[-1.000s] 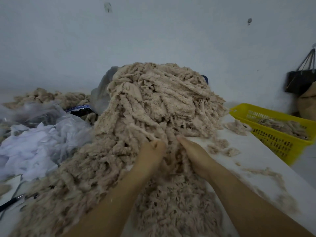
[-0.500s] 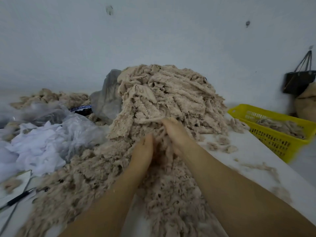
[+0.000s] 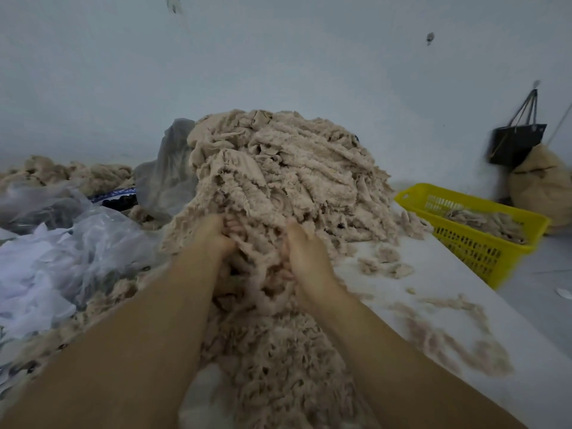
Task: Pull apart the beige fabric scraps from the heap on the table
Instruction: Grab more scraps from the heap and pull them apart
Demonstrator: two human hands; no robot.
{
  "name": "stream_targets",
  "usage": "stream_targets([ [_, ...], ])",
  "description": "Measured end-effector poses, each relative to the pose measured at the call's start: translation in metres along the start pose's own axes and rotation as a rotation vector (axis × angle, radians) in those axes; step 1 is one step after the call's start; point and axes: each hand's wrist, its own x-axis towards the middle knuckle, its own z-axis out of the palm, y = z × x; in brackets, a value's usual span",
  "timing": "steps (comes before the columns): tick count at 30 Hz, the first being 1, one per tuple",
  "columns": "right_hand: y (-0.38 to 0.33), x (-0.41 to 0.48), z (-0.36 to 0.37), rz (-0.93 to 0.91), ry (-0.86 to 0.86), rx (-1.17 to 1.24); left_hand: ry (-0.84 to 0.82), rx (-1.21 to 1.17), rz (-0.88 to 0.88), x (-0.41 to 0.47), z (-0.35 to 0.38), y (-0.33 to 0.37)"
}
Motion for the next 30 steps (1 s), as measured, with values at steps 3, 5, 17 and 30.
stream_targets([
  [3, 0.001, 0.000, -0.057, 0.038, 0.186, 0.086, 0.035, 0.147, 0.107, 0.020, -0.017, 0.025],
  [5, 0.002, 0.010, -0.093, 0.080, 0.375, 0.081, -0.062, 0.030, 0.103, 0.029, -0.017, 0.029],
  [17, 0.019, 0.018, -0.046, -0.232, -0.046, -0.551, -0.135, -0.218, -0.008, -0.008, 0.006, -0.030],
  [30, 0.012, 0.004, -0.064, 0.176, 0.073, 0.445, -0.095, -0.399, 0.077, -0.022, -0.009, -0.026],
])
